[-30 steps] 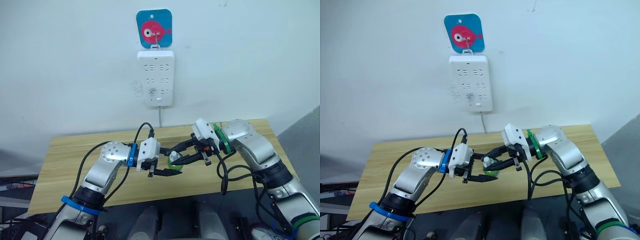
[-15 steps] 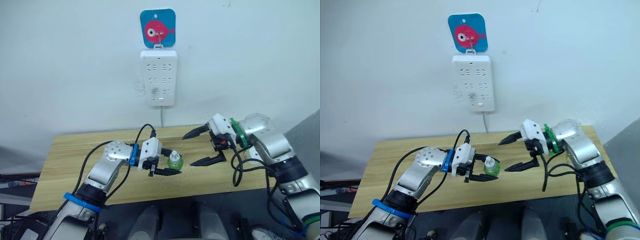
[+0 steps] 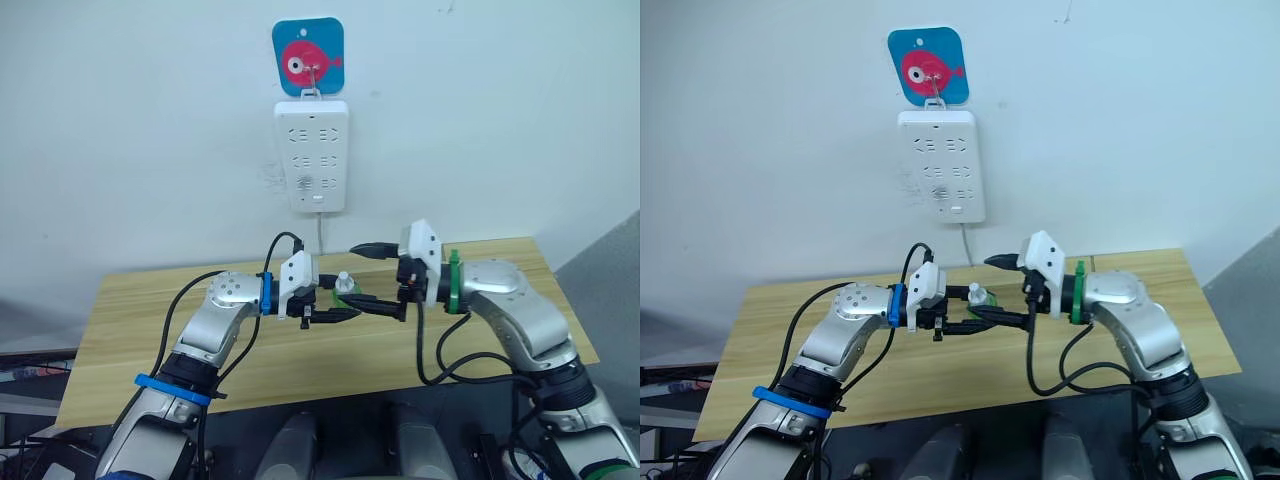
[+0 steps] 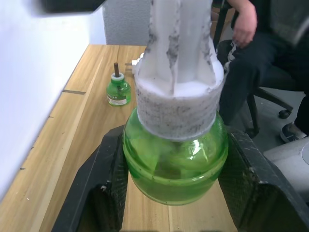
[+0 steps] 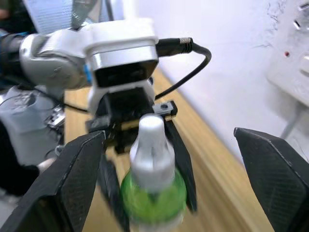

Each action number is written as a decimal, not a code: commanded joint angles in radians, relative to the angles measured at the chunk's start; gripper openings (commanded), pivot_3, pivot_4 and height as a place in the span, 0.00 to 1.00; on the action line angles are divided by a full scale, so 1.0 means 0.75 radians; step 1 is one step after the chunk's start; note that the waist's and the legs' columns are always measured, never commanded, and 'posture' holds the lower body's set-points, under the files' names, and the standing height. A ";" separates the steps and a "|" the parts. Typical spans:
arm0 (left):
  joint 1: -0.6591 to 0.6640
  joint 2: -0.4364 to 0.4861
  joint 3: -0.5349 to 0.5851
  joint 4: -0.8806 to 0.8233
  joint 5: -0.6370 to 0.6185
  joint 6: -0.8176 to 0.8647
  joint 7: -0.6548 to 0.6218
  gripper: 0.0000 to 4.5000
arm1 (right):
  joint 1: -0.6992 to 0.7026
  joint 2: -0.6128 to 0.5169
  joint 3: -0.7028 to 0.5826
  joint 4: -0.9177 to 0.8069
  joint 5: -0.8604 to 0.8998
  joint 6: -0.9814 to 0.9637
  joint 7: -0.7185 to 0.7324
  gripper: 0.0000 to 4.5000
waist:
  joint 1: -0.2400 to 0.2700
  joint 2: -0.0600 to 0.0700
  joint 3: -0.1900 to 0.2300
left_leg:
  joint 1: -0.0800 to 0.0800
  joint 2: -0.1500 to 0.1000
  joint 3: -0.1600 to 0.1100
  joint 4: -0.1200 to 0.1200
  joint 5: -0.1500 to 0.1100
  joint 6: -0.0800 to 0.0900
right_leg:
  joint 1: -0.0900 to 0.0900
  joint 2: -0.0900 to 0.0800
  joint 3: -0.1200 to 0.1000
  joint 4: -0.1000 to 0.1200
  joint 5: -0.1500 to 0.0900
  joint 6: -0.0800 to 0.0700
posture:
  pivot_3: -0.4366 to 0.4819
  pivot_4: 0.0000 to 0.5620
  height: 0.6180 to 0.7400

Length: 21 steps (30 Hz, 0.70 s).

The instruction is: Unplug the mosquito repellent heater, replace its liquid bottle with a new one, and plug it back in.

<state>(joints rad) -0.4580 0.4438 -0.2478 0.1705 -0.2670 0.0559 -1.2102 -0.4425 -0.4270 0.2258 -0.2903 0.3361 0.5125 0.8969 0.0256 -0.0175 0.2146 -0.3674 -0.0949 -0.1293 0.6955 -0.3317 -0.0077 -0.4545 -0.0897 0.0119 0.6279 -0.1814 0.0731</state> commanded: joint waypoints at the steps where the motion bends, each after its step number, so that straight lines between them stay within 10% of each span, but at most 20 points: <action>1: -0.035 0.000 0.022 -0.019 -0.004 -0.012 -0.004 0.49 | -0.012 0.049 0.044 -0.039 -0.051 -0.028 -0.087 0.99 | 0.000 0.000 0.000 | 0.000 0.000 0.000 0.000 0.000 0.000 | 0.000 0.000 0.000 0.000 0.000 0.000 | 0.54 0.31 1.00; 21: -0.037 0.003 0.028 0.004 0.002 -0.024 0.002 0.49 | 0.123 -0.195 -0.118 -0.099 0.024 -0.031 -0.010 0.99 | -0.004 0.000 -0.001 | 0.000 0.001 0.001 0.000 0.000 0.000 | 0.000 0.001 0.001 0.000 0.000 0.000 | 0.53 0.30 1.00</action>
<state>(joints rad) -0.4778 0.4462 -0.2473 0.1786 -0.2638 0.0561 -1.2098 -0.3564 -0.5741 0.1482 -0.3118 0.3226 0.4915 0.8711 0.0228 -0.0174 0.2139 -0.3672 -0.0942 -0.1282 0.6953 -0.3318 -0.0075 -0.4543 -0.0888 0.0123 0.6280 -0.1813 0.0731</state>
